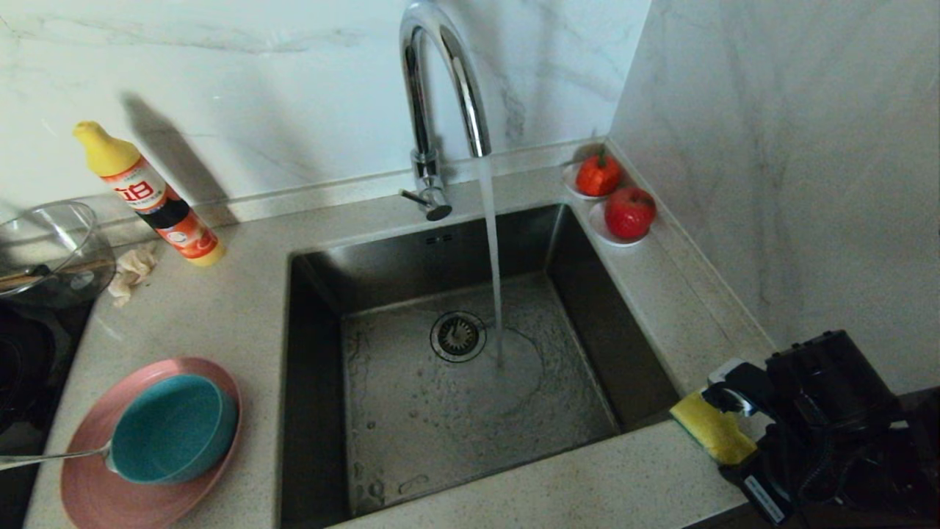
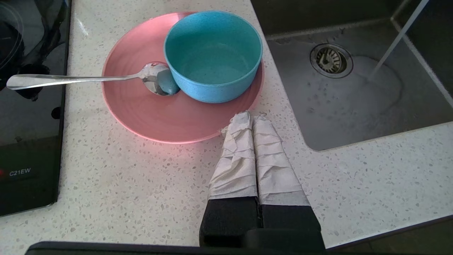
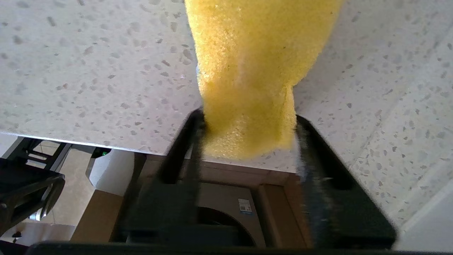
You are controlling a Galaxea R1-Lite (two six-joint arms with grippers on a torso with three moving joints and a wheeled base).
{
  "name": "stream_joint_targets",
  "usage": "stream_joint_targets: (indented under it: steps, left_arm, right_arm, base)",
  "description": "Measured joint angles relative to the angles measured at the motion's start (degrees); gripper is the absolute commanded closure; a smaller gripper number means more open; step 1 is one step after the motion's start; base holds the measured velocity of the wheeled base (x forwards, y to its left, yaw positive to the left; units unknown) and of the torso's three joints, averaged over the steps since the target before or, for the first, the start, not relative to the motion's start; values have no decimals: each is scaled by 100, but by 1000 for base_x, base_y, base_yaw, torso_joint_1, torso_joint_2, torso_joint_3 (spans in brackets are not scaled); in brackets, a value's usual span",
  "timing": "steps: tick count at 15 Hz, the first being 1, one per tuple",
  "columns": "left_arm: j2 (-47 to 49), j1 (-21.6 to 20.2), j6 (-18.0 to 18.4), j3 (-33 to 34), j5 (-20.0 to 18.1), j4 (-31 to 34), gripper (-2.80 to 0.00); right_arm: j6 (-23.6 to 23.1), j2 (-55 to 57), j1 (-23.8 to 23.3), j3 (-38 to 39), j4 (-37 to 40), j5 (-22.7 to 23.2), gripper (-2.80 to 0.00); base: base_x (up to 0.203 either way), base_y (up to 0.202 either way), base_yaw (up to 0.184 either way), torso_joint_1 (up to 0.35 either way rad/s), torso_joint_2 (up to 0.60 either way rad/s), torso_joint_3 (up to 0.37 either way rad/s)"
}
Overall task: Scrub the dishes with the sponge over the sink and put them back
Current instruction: Rinse the spoon
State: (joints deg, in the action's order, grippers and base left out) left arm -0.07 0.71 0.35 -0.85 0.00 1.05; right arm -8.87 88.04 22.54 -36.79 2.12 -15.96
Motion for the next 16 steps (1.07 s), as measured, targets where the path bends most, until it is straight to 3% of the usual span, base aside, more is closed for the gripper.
stream_joint_targets:
  steps: [9,16]
  left_arm:
    - [0,0,-2,0,-2,-1,0]
    - [0,0,-2,0,-4,0,0]
  right_arm:
    - [44,-71,83,-66,82,4,0]
    - [17,-991,877,-825,1208,2,0]
  base:
    - [0,0,0,0,0,0]
    - [0,0,0,0,0,0]
